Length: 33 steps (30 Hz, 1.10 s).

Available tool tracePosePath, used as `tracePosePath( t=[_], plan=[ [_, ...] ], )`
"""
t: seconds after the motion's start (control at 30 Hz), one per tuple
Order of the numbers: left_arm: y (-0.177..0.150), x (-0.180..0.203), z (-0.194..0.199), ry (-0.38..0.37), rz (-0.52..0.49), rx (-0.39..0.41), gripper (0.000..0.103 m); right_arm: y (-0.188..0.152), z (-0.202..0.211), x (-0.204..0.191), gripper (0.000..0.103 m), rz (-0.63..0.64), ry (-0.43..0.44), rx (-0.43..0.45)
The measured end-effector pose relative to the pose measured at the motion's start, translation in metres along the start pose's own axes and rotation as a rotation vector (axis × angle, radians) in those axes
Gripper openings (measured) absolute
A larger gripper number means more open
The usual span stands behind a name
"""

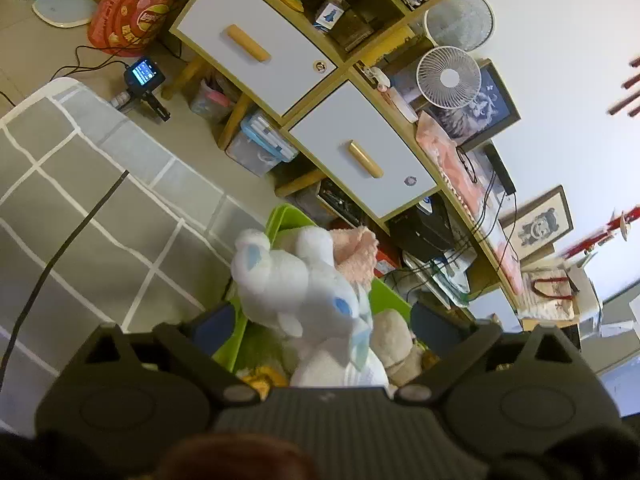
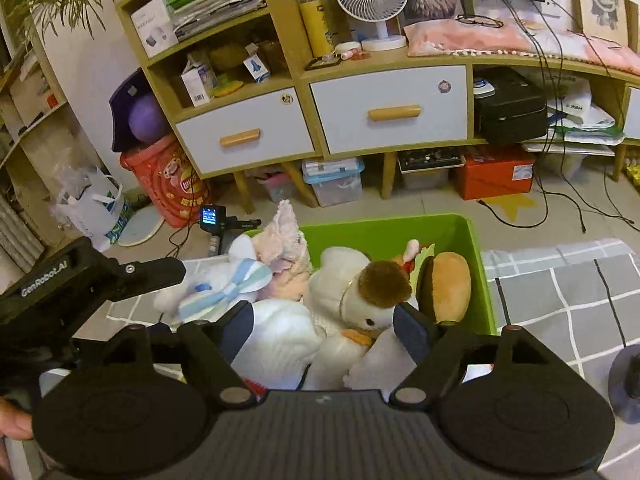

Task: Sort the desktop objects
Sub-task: 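Carry the dog and bear over the green tray and open both grippers, then withdraw both grippers from the tray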

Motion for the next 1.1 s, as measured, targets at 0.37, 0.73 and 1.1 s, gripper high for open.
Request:
tracePosePath(
  t=[0.37,0.73,1.1],
  plan=[
    [-0.013,0.012,0.033,0.110,-0.071,-0.073,0.102,-0.033,0.056,0.019,0.085,-0.062,-0.012,-0.039],
    [-0.032,0.036,0.081,0.167,-0.132,-0.091,0.102,-0.071,0.089,0.032,0.087,-0.138,0.008,-0.107],
    [-0.076,0.029,0.094,0.201,-0.118,-0.198,0.102,-0.098,0.094,0.052,0.088,-0.170,-0.030,-0.139]
  ],
)
Point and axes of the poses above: each gripper's, at about its wrist camera, not at the fingertips, and z roughly against the way its jaws point, x to its right, y to its top, the point moved 2 cm from there along -z, roughly the way its jaws point, and after that the axes turned 9 degrees about -z, right-handed, at the moved point
